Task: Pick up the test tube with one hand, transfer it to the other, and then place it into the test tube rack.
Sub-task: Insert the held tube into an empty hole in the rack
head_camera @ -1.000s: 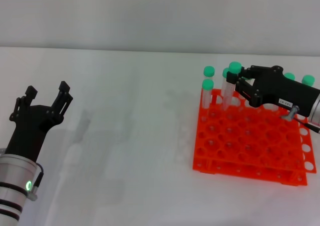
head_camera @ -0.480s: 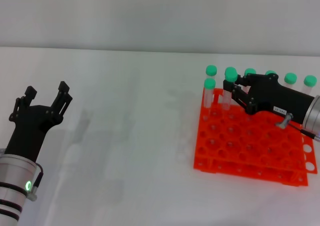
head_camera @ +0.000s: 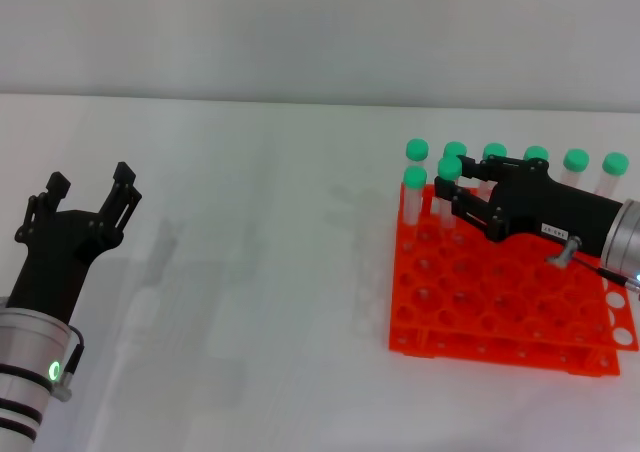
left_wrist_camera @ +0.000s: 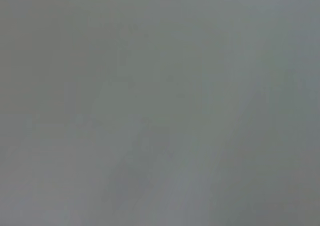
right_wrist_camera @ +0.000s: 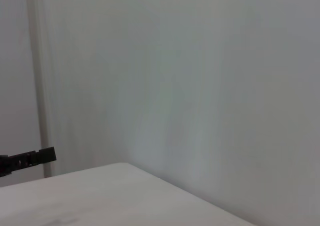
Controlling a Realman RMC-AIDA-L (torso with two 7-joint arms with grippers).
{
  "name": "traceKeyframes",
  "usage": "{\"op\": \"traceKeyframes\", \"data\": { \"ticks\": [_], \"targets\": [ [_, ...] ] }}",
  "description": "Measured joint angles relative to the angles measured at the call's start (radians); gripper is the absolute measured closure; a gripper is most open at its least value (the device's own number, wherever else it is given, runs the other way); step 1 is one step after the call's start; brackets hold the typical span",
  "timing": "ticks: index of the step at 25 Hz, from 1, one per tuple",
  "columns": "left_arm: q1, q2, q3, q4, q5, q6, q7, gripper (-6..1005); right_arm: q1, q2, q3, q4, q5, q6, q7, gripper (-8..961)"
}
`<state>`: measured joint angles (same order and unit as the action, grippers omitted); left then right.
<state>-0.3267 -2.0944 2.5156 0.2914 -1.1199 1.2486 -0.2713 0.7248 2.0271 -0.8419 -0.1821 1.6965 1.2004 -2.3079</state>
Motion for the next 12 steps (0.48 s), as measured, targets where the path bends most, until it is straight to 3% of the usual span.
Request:
{"op": "traceKeyframes", "data": {
  "ticks": [3, 9, 11, 12],
  "targets": [
    [0.000, 0.000, 0.000, 0.000, 0.000, 0.000, 0.000, 119, -0.002, 0.001, 0.000, 0.000, -0.001, -0.002, 0.002, 720],
    [0.000, 0.001, 0.000, -0.002, 0.000, 0.000, 0.000, 119, -0.013, 0.001, 0.000, 0.001, 0.002, -0.003, 0.021, 550],
    [-0.001, 0.001, 0.000, -0.007, 0.000, 0.000, 0.000, 119, -0.020, 0.001, 0.004, 0.001, 0.005, -0.003, 0.022, 266],
    [-0.001, 0.001, 0.000, -0.008, 0.000, 0.000, 0.000, 119, -0.022, 0.001, 0.006, 0.000, 0.005, -0.003, 0.022, 262]
  ]
}}
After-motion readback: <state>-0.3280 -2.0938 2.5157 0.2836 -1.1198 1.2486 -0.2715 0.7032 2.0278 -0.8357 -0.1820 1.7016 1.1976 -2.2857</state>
